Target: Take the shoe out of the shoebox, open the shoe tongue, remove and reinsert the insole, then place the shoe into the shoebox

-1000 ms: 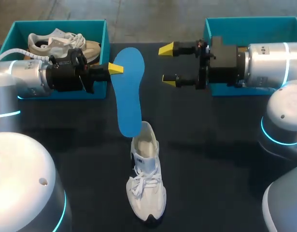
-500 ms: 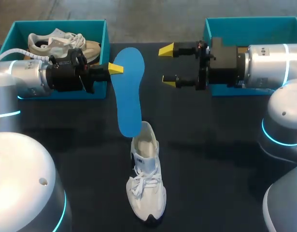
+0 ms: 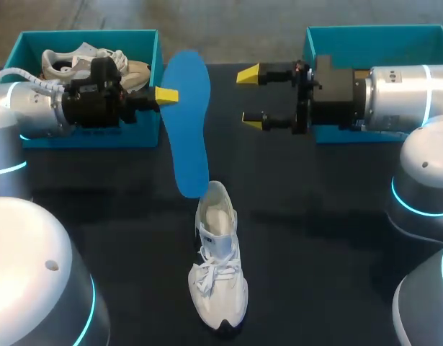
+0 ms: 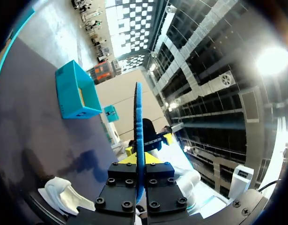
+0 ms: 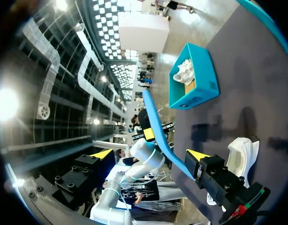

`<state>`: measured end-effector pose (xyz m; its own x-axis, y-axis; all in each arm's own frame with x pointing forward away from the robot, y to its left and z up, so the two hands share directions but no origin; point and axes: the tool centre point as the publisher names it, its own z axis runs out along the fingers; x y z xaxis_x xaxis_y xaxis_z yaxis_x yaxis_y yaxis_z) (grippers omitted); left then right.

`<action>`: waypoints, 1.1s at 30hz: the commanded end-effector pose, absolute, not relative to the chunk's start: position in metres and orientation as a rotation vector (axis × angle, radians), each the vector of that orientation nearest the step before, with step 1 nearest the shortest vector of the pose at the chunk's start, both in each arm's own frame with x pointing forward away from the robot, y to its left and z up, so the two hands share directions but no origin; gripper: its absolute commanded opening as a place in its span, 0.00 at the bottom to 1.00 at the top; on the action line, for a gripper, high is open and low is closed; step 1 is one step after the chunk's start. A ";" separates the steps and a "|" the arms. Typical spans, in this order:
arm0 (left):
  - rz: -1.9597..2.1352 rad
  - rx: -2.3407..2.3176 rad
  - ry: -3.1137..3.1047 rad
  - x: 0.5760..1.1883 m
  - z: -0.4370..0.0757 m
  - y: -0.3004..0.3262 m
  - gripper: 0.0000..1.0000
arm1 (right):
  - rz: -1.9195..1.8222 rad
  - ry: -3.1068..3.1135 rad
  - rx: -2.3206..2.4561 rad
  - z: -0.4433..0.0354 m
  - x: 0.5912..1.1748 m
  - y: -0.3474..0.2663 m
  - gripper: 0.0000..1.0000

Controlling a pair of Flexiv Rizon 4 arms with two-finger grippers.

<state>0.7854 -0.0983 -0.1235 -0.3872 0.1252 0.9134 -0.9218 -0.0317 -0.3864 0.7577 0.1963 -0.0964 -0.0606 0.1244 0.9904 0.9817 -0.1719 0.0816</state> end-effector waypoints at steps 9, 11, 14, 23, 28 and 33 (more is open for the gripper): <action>1.864 0.538 -1.540 0.775 -0.114 -0.094 0.00 | -1.336 -1.263 -1.399 -0.097 0.758 0.199 1.00; 1.923 0.481 -1.551 0.773 -0.109 -0.093 0.00 | -1.336 -1.263 -1.399 -0.097 0.758 0.199 1.00; 2.009 0.388 -1.572 0.770 -0.106 -0.091 0.00 | -1.336 -1.263 -1.399 -0.097 0.758 0.199 1.00; 2.253 0.028 -1.761 0.763 -0.097 -0.094 0.00 | -1.336 -1.263 -1.399 -0.097 0.758 0.199 1.00; 2.401 -0.144 -1.825 0.764 -0.097 -0.096 0.00 | -1.336 -1.263 -1.399 -0.097 0.758 0.199 1.00; 2.469 -0.320 -1.871 0.767 -0.101 -0.098 0.00 | -1.336 -1.263 -1.399 -0.097 0.758 0.199 1.00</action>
<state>0.7646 -0.0970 -0.0975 -0.9835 0.1713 0.0587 -0.1003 -0.2453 -0.9642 0.7581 0.1960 -0.0962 -0.0610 0.1240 0.9904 0.9818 -0.1711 0.0819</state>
